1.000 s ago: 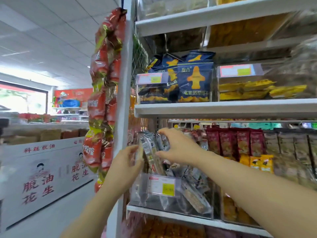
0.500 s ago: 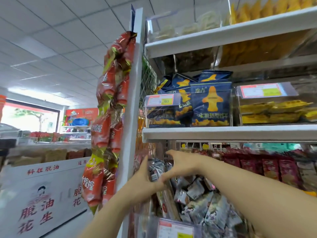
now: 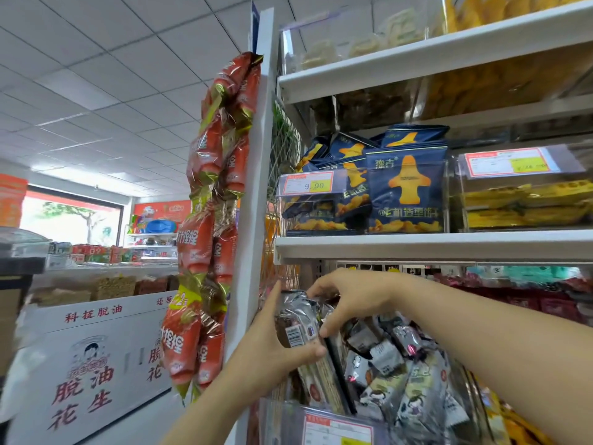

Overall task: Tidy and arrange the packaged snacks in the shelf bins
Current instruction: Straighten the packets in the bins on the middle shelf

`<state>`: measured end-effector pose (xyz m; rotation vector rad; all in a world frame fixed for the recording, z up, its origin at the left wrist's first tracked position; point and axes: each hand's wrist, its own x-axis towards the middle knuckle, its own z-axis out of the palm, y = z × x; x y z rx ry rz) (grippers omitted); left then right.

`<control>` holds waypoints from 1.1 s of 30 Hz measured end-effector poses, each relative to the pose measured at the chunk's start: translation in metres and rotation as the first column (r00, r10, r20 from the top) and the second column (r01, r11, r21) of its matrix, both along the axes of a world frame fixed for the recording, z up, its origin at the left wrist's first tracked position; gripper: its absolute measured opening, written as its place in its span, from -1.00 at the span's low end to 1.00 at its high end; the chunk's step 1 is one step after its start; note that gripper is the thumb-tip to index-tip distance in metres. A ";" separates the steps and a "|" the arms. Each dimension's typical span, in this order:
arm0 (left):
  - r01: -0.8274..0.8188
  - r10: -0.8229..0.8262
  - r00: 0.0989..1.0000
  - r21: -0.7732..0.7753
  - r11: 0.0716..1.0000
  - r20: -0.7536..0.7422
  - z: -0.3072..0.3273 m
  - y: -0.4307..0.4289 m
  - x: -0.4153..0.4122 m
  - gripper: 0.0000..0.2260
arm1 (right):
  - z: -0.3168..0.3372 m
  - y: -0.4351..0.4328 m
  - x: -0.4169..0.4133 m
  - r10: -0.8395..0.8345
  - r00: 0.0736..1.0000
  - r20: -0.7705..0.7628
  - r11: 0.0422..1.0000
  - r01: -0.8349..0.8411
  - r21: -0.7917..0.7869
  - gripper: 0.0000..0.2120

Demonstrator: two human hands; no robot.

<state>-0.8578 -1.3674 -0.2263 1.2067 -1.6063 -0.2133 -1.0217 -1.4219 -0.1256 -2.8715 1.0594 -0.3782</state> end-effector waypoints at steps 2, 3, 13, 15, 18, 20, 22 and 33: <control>-0.011 0.010 1.000 -0.042 0.999 -0.019 -0.001 0.004 -0.002 0.07 | -0.002 0.002 0.000 0.026 0.999 0.029 0.999 -0.025 -0.046 -0.36; -0.011 0.010 1.000 -0.060 0.998 -0.030 -0.002 0.007 -0.003 0.04 | -0.003 0.003 0.000 0.035 0.998 0.043 0.997 -0.032 -0.067 -0.38; -0.035 0.011 0.994 -0.228 0.973 -0.107 0.006 0.020 -0.015 -0.18 | 0.002 0.020 -0.007 0.104 0.973 0.208 0.980 -0.064 -0.189 -0.48; -0.033 0.006 0.994 -0.264 0.964 -0.106 0.011 0.022 -0.016 -0.19 | 0.003 0.022 -0.009 0.107 0.959 0.264 0.981 -0.058 -0.188 -0.50; -0.041 0.005 0.994 -0.324 0.945 -0.113 0.019 0.026 -0.020 -0.21 | 0.005 0.024 -0.011 0.128 0.930 0.345 0.976 -0.056 -0.209 -0.54; -0.037 0.000 0.995 -0.365 0.930 -0.101 0.025 0.031 -0.025 -0.22 | 0.005 0.025 -0.013 0.130 0.910 0.394 0.972 -0.038 -0.232 -0.56; -0.029 -0.004 0.997 -0.409 0.912 -0.079 0.031 0.036 -0.030 -0.23 | 0.004 0.025 -0.015 0.142 0.880 0.453 0.968 -0.028 -0.249 -0.61; -0.078 0.109 0.994 -0.599 0.797 0.016 0.042 0.071 -0.039 -0.25 | 0.006 0.043 -0.019 0.197 0.762 0.616 0.928 0.058 -0.368 -0.60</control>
